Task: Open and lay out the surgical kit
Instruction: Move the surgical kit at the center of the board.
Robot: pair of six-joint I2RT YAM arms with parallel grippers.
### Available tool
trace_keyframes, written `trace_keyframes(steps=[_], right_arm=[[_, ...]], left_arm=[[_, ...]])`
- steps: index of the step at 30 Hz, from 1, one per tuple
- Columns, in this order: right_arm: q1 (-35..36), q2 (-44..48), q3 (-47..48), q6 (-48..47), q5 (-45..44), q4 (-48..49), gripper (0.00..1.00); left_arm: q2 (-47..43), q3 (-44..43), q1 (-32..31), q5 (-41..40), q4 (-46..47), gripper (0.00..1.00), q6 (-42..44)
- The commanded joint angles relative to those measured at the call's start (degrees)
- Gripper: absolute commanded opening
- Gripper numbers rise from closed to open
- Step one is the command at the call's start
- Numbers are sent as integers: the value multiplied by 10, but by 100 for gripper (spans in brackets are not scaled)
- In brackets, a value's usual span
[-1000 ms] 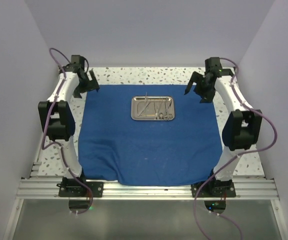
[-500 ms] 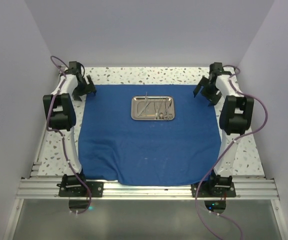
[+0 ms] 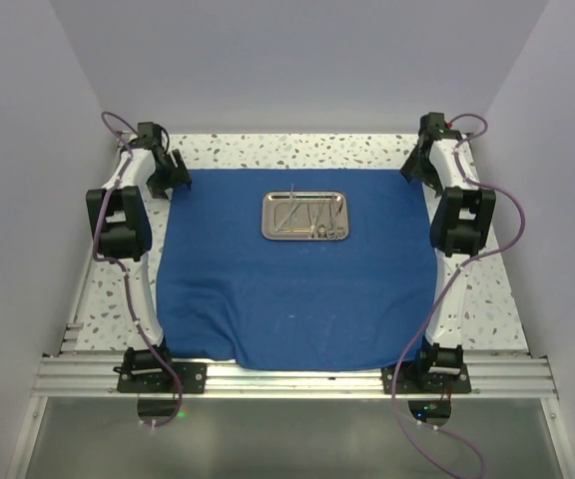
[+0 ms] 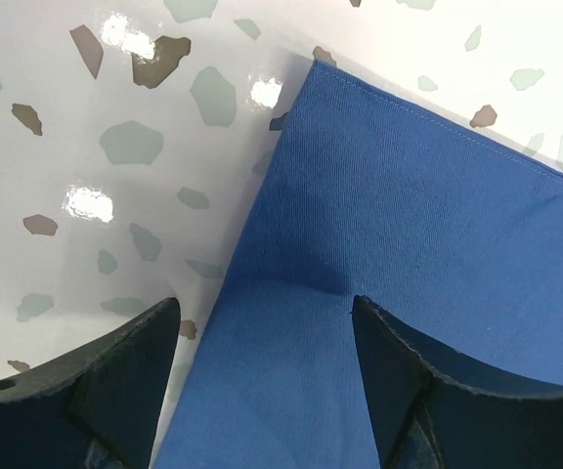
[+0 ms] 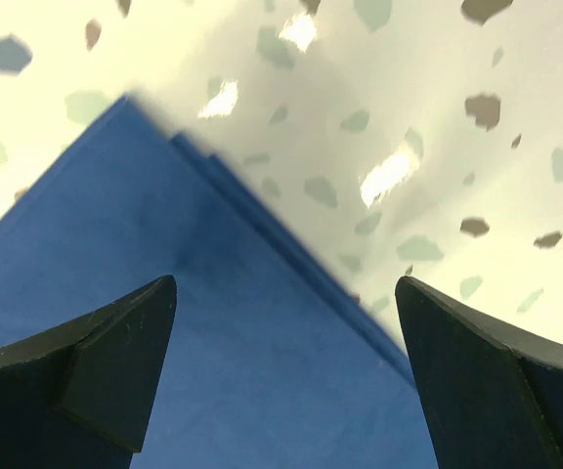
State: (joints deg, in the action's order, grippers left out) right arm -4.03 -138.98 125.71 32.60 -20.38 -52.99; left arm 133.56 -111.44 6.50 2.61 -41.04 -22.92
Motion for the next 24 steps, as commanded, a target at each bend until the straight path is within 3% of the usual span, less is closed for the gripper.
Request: trace_keyframes(steps=[1,6,8,9,10,11,12,14,16,17,24], right_arm=[[-12,-37,45,13,-28,-22,98],[-17,-60,32,2,74,17,92],[-17,-72,23,2,128,42,81],[-17,-76,19,1,139,46,74],[-18,-82,14,5,144,47,53],[-17,-83,11,6,149,53,47],[-18,-85,7,8,159,56,34],[-17,-90,8,8,165,60,20],[-17,-95,18,10,165,59,0],[-17,-98,23,9,164,55,0],[-17,-95,67,38,168,81,0]], left_arm=[[11,-13,1,15,7,75,8],[18,-6,1,18,9,69,2],[21,-9,0,24,11,66,-3],[24,-11,0,26,12,63,-5],[27,-13,0,28,13,60,-5],[28,-16,0,29,13,57,-5],[32,-21,1,30,13,49,-5],[36,-26,0,30,13,37,-4],[40,-32,0,31,14,14,-2],[44,-34,0,30,13,0,-2],[64,-89,1,26,16,0,-5]])
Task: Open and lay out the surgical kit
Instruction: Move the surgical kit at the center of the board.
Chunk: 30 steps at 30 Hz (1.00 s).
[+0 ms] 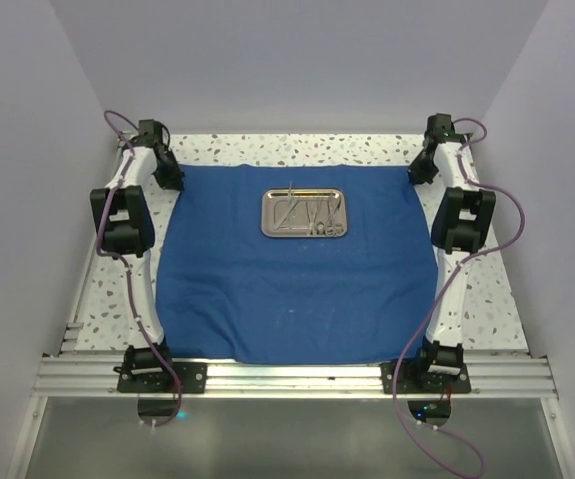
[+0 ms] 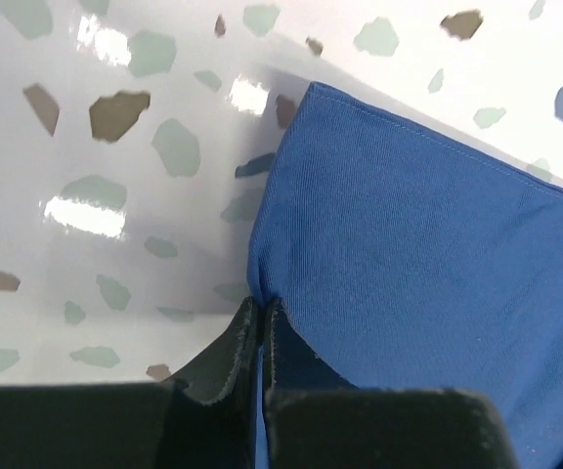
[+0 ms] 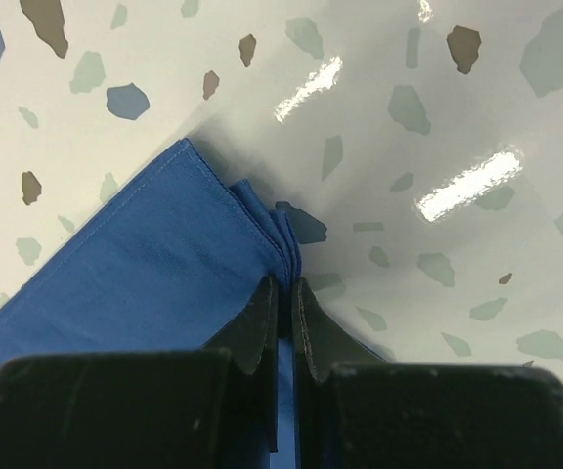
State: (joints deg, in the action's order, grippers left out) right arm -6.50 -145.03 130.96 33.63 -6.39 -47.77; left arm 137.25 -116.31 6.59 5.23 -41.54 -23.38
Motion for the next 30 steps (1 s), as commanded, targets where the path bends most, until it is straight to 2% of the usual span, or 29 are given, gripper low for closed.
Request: trace_keyframes(steps=[1,6,14,15,16,17,18,19,20,21,22,24,30], right_arm=[[7,-35,24,32,29,31,0],[8,-42,81,65,10,33,0],[7,-13,68,64,-13,73,0],[7,-9,57,60,-12,76,4],[8,-3,50,58,-9,77,17],[7,11,35,55,-9,96,34],[7,49,-23,46,-3,122,67],[7,75,-59,43,8,150,80],[7,97,-88,39,6,189,87],[7,134,-128,34,2,197,96],[7,148,-143,29,-5,203,98],[7,174,-174,15,-12,205,98],[9,270,-263,6,-27,179,98]], left_arm=[[30,-51,0,-7,22,0,0],[57,-145,8,-21,18,0,-9],[50,-146,32,0,43,0,-18],[44,-139,31,-2,43,1,-18],[38,-130,31,-7,44,10,-18],[18,-108,31,-14,52,42,-18],[5,-95,32,-22,59,59,-19],[-11,-79,31,-36,69,79,-20],[-42,-50,30,-43,93,99,-19],[-58,-39,29,-51,104,100,-18],[-73,-22,25,-66,125,100,-16],[-106,-21,19,-83,135,100,-16],[-128,-44,-30,-81,150,100,-4]])
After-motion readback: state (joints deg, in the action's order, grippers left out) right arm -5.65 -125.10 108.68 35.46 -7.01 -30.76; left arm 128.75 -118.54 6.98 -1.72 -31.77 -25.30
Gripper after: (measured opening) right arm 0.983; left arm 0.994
